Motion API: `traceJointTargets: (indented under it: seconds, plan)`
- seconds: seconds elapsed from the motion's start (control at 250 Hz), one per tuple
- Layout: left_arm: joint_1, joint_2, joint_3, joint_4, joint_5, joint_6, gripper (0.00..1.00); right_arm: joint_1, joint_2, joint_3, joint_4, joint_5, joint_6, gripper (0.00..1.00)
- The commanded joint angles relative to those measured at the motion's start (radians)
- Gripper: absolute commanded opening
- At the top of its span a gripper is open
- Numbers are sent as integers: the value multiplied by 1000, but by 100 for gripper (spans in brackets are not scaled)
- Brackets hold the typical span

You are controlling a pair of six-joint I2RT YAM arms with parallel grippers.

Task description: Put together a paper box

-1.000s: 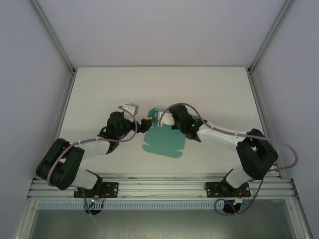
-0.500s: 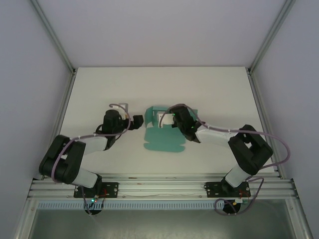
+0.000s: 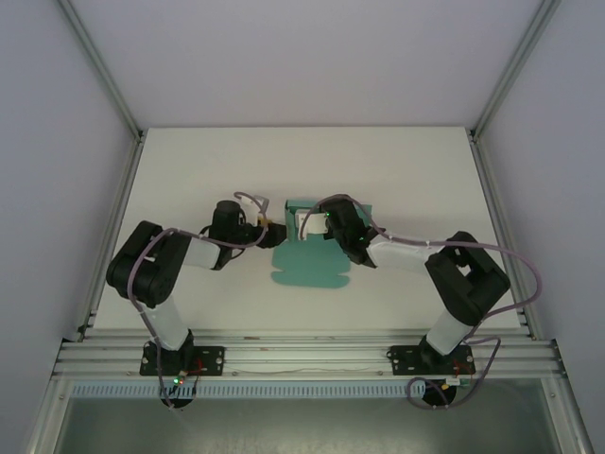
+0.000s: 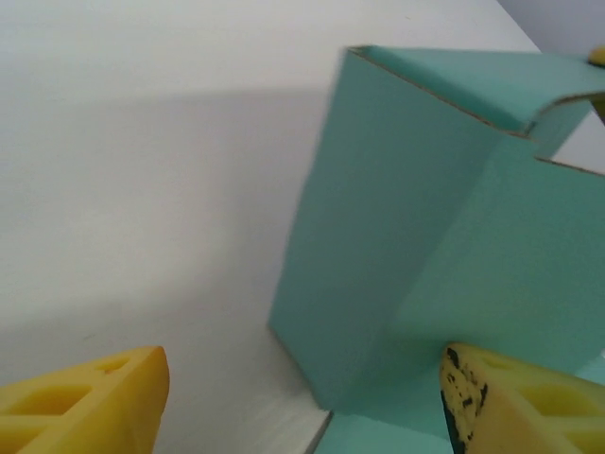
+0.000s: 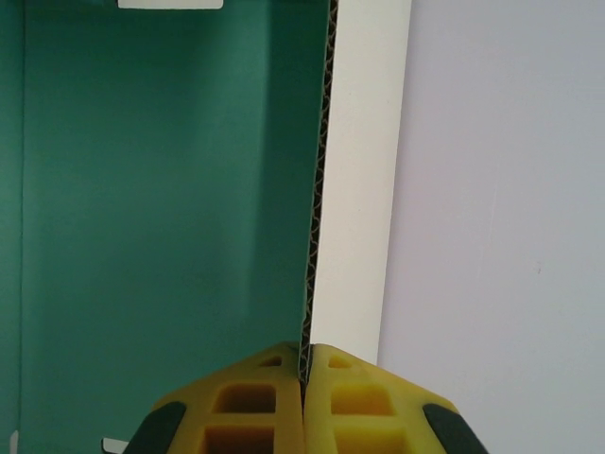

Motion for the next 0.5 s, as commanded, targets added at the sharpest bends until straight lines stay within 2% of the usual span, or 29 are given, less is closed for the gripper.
traceJointTargets:
  seconds: [0.0,0.1,0.192,0.312,0.364,0.496]
  plan:
    - [-52,17,60,-36,-23,92,73,3,0,1,-54,1,0,0]
    - [-70,40,93,-37,-105,90,67,19,-17,-15,-83,-4,18,0]
    - [-81,45,106,-6,-174,68,66,35,-23,-23,-116,-3,30,0]
    - [-141,35,120,-60,-315,139,67,60,-4,-10,-101,26,86,0]
    - [-174,27,111,-69,-385,166,63,87,4,-23,-76,61,67,0]
    - [-183,8,27,36,-396,160,62,126,-7,-103,40,133,9,0]
